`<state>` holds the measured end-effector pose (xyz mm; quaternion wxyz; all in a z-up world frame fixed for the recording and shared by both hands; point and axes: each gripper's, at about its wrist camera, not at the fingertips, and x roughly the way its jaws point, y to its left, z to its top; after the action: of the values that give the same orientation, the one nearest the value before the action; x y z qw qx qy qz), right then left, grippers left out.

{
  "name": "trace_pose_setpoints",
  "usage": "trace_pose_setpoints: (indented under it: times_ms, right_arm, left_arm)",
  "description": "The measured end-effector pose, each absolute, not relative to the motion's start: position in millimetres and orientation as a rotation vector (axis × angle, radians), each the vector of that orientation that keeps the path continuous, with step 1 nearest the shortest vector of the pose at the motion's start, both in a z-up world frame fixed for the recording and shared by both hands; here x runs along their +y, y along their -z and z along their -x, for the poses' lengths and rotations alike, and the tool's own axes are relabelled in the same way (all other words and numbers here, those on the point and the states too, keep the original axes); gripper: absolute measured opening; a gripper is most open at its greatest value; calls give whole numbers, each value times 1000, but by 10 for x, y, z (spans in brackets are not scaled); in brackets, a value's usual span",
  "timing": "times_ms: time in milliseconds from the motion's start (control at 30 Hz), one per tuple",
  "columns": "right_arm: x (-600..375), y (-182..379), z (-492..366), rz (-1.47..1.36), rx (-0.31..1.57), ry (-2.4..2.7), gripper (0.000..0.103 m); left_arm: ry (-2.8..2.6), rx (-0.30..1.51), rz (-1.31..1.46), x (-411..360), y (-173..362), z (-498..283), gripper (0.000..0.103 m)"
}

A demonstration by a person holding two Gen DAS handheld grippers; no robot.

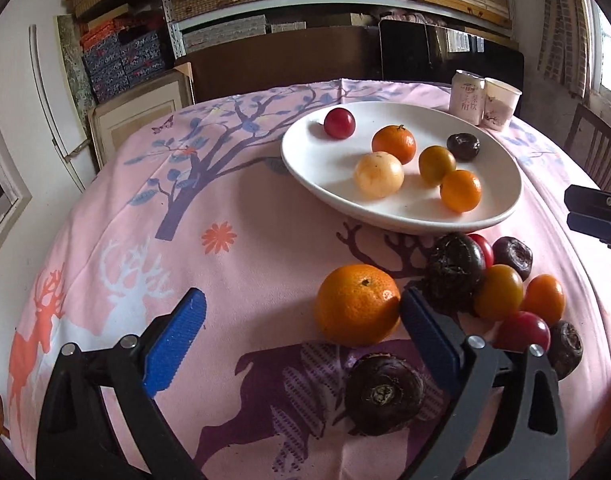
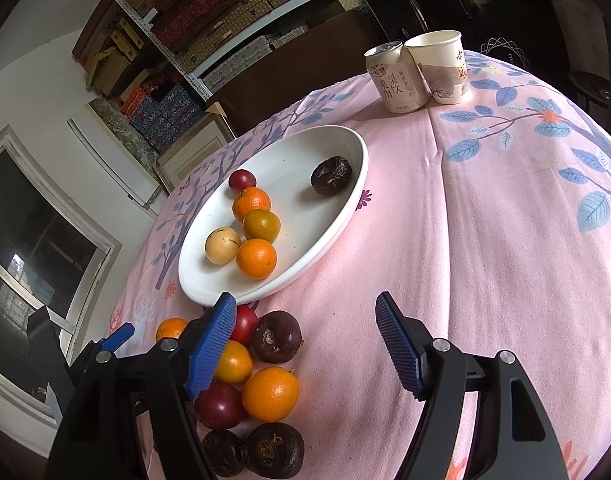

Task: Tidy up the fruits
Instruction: 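Grasp a large orange with the left gripper while the right gripper grasps another orange, then lower both oranges onto the white plate and open both grippers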

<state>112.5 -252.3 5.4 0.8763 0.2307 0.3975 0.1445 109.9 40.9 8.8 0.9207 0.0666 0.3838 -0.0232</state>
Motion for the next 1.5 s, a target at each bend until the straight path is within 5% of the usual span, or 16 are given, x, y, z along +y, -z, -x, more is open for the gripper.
trace_pose_setpoints:
  times_ms: [333,733,1067,1167,1500]
  right_arm:
    - [-2479,-27,-1132,-453,848,-298,73]
    - [-2279,93,-1129,-354,951,-344,73]
    - [-2101,110,-928,-265,974,-431,55]
    - [-1966,171,-905,-202,992,-438,42]
    - [-2180,-79,-800,-273,855,-430,40]
  left_arm:
    - [224,896,-157,139,153,-1228,46]
    - [127,854,-3,537,-43,-1257,45]
    - [131,875,-14,527,-8,-1265,45]
    - [143,883,-32,480,21,-1261,45]
    - [191,790,-26,382,-245,-1154,45]
